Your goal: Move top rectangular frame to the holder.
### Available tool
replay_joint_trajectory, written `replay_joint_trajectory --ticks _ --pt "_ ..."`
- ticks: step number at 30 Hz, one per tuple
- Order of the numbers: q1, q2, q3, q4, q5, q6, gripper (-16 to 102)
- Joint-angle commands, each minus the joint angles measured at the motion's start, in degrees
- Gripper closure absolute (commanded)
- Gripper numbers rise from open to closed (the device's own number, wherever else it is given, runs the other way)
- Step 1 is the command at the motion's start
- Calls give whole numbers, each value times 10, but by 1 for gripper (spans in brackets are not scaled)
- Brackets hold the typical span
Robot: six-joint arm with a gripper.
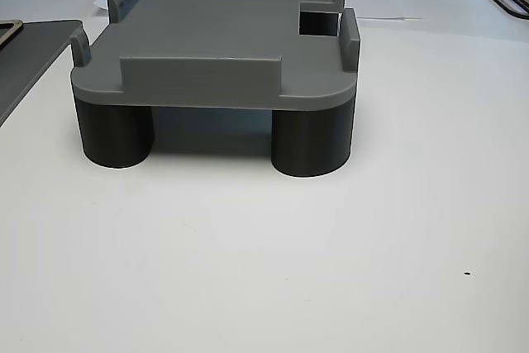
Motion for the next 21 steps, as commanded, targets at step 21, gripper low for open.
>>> replay_joint_trajectory --ticks 21 --pt "-36 0 26 -44 -12 -11 19"
